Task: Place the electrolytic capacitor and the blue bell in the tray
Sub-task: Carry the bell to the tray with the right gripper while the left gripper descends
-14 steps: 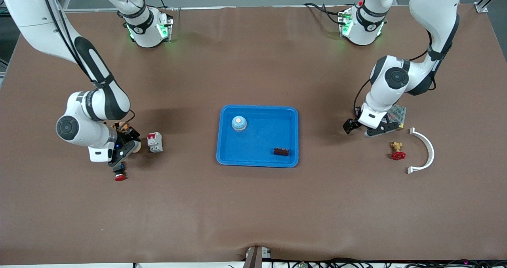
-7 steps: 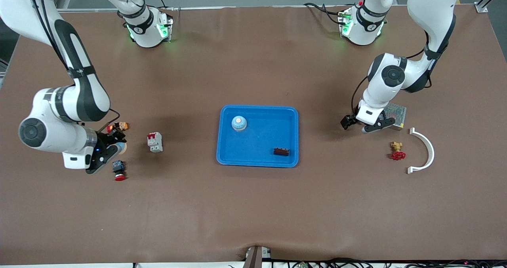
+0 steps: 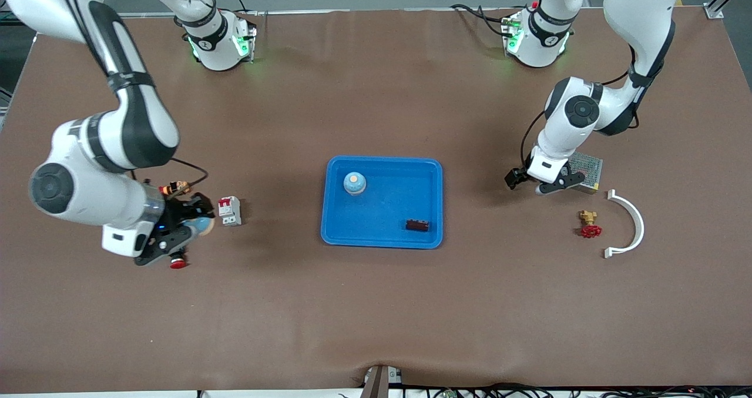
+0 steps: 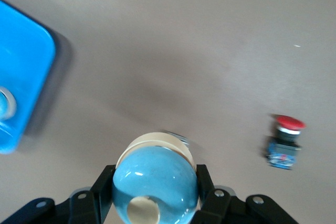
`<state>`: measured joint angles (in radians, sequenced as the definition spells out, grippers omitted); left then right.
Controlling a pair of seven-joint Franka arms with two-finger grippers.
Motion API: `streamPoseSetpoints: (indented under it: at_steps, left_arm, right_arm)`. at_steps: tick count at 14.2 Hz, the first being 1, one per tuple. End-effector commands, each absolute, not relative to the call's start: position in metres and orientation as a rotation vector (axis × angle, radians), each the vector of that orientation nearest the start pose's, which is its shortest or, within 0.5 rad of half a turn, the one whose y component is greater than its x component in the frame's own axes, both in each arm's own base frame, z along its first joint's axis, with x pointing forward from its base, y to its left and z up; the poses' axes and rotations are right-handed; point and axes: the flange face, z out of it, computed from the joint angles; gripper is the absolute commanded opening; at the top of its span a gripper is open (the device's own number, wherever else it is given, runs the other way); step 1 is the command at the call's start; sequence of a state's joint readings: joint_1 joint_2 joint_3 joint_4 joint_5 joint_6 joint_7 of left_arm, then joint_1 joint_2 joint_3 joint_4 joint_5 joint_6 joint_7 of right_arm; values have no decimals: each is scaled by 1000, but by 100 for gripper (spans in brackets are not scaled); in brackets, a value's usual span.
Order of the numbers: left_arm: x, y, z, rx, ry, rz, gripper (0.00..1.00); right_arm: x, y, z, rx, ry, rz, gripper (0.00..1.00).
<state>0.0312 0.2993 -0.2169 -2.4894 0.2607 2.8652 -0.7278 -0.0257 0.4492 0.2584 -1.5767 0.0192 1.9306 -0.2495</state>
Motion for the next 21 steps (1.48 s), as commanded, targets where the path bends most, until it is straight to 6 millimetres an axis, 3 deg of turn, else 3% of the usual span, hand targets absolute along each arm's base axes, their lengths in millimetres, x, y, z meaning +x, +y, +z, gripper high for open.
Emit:
streamPoseSetpoints:
  at_steps: [1, 3, 8, 11, 15, 21]
  left_arm:
    - [459, -102, 192, -3117, -479, -166, 100]
    - [456, -97, 189, -3113, -485, -155, 100]
    - [452, -88, 184, -3104, -476, -139, 100]
    - [444, -87, 183, -3098, -495, -126, 100]
    - [433, -86, 187, -3090, -488, -121, 100]
    - [425, -84, 189, -3082, -485, -115, 100]
  right_arm:
    - [650, 194, 391, -2969, -501, 97, 55]
    - [637, 243, 392, -2989, -392, 81, 55]
    - [611, 325, 390, -2989, -196, 11, 55]
    - [591, 382, 360, -2984, -132, -5, 55]
    - [587, 408, 322, -2965, -92, -41, 55]
    - [592, 408, 285, -2993, -100, -55, 55]
